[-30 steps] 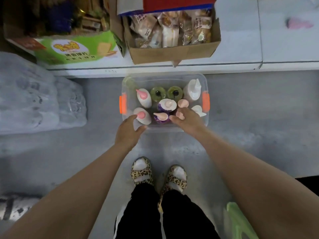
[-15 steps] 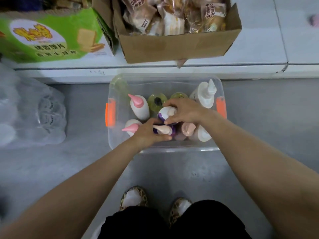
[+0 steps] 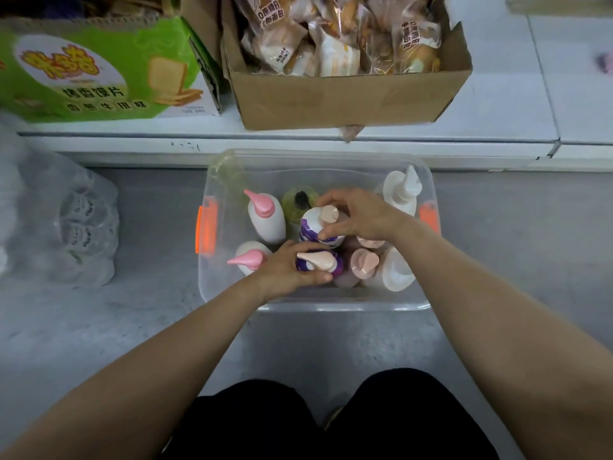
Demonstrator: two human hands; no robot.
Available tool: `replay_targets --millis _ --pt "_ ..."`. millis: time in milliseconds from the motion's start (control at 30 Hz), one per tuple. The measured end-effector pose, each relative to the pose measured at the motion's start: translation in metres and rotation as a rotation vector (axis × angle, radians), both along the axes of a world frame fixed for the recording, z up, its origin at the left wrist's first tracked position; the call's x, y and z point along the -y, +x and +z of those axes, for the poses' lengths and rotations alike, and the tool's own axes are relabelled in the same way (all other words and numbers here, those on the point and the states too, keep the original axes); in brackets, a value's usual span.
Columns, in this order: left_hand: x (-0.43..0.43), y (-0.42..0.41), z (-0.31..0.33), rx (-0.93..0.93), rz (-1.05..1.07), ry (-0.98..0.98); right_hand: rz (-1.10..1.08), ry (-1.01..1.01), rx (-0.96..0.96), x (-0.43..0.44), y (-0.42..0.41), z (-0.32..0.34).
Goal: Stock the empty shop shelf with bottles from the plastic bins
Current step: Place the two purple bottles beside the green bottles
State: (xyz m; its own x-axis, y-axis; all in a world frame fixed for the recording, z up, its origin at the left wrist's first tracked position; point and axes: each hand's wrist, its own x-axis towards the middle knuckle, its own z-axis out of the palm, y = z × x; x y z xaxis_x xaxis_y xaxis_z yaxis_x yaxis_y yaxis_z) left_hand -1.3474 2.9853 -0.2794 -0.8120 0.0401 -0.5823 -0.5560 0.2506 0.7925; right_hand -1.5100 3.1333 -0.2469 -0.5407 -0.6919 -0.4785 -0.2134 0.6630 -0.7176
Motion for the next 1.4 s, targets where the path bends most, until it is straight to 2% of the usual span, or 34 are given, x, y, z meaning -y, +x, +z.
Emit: replay_targets --millis 100,267,433,567,700,933,1100,1400 --pt "0.002 0.001 0.001 0.008 0.012 0.091 -0.047 -0.059 0.027 -0.001 -0.003 -0.001" --pt "0.004 -0.005 0.020 0.040 0.071 0.135 -0.220 -0.164 0.104 -0.003 -0.003 0.012" --pt "0.009 -0.011 0.089 0.072 0.274 0.250 -0.458 -0.249 0.208 -0.011 -0.001 0.083" --pt "0.014 -0.017 0.180 0.051 0.437 0.294 -0.599 -0.309 0.261 -0.014 -0.001 0.175" --pt "0.017 -0.019 0.283 0.074 0.640 0.383 -0.634 -0.330 0.293 -0.018 -0.004 0.282" --pt "0.022 -0.024 0.482 0.096 0.636 0.401 -0.638 -0.386 0.220 -0.009 -0.003 0.473" --pt "0.027 -0.033 0.618 0.035 0.624 0.367 -0.599 -0.416 0.153 -0.002 -0.010 0.607" --pt "0.037 -0.051 0.810 -0.250 0.535 0.367 -0.459 -0.565 -0.112 0.012 -0.034 0.815"
